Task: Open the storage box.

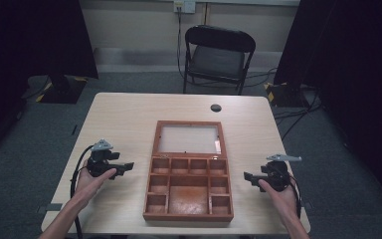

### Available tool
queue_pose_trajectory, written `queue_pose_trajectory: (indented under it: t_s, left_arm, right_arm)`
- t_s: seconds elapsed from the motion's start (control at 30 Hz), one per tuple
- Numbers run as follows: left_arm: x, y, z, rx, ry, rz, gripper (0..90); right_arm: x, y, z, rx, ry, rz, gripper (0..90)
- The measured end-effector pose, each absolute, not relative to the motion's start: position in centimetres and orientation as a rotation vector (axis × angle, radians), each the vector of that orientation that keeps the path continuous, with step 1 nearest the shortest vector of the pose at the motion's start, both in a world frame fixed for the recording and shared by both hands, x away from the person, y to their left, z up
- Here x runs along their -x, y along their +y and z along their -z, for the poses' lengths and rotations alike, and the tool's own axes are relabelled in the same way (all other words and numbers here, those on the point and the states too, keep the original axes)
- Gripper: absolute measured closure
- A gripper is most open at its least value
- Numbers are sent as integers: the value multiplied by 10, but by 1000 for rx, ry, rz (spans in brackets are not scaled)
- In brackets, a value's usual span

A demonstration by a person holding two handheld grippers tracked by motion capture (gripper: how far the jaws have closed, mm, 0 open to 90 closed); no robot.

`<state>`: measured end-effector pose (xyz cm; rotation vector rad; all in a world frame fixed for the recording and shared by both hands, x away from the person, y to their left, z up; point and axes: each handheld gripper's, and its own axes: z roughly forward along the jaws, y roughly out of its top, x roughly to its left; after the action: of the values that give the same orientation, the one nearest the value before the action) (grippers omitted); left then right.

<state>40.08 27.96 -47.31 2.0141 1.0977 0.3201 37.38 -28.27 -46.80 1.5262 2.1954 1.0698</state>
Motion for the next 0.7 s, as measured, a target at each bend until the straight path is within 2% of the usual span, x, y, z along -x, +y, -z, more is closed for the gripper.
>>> queue_pose_trajectory:
  t_s: [0.17, 0.3, 0.37, 0.5, 0.57, 0.7]
  left_arm:
    - [-390, 288, 481, -2059, 1090, -316, 197]
    - [-387, 290, 486, -2087, 1149, -323, 196]
    - [-386, 288, 489, -2104, 1207, -357, 196]
    - [-383, 285, 495, -2118, 1173, -454, 185]
    - [-383, 284, 499, -2101, 1156, -485, 151]
    - [-384, 283, 502, -2079, 1159, -510, 98]
  right_arm:
    - [-362, -285, 478, -1547, 2215, -1039, 155]
    - [-358, -279, 483, -1517, 2196, -929, 150]
    - [-359, -280, 487, -1526, 2188, -878, 141]
    - [-356, -281, 493, -1469, 2131, -822, 120]
    - [-356, -283, 498, -1459, 2100, -859, 72]
    - [-356, -285, 501, -1448, 2079, -879, 44]
